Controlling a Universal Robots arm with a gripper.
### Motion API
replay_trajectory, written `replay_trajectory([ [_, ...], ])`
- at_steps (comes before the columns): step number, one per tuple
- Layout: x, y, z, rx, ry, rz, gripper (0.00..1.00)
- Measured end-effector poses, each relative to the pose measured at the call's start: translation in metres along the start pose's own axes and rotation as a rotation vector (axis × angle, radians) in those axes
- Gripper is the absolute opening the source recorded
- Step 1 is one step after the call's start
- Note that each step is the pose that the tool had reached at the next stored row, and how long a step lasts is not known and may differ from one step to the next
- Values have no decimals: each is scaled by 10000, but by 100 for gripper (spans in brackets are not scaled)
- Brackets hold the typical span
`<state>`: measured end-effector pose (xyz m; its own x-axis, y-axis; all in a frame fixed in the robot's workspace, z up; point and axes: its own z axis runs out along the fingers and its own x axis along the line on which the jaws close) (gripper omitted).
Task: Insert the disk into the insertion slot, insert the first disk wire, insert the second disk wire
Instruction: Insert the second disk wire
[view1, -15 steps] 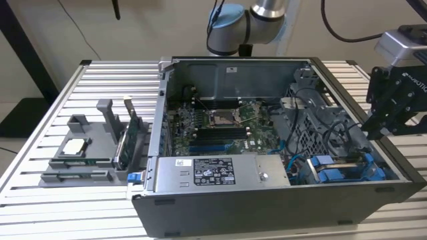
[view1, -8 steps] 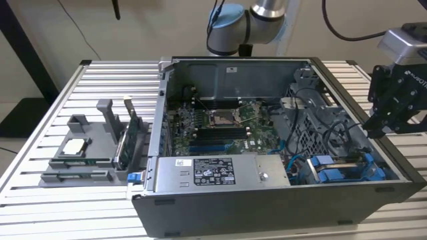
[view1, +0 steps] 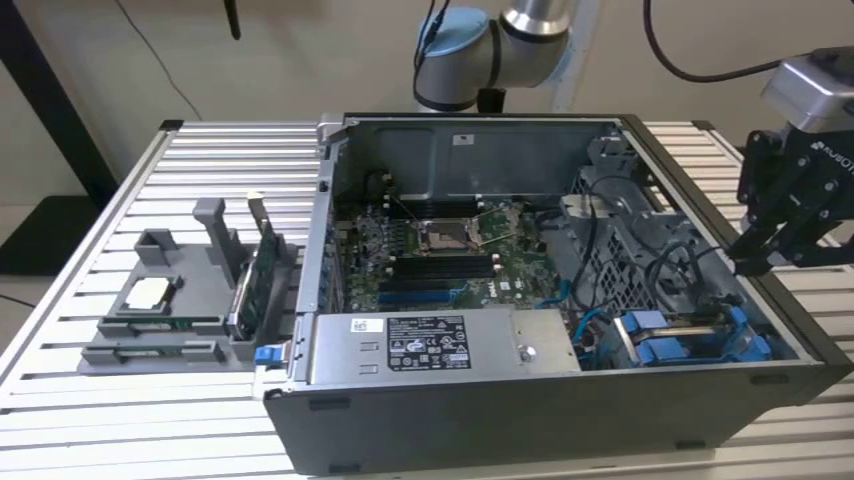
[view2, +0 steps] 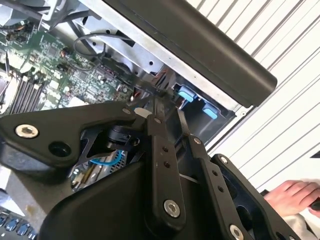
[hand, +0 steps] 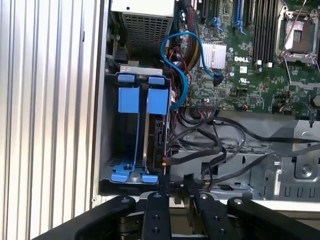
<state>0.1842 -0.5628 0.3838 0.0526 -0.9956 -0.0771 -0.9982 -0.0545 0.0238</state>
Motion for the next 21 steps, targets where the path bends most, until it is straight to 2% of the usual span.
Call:
replay_trajectory([
  [4, -6, -23, 2, -2, -1, -24, 27],
  [8, -13, -29, 3, 1, -63, -32, 27],
  [13, -12, -30, 6, 2, -67, -34, 27],
  [21, -11, -31, 38, 23, -218, -40, 27],
])
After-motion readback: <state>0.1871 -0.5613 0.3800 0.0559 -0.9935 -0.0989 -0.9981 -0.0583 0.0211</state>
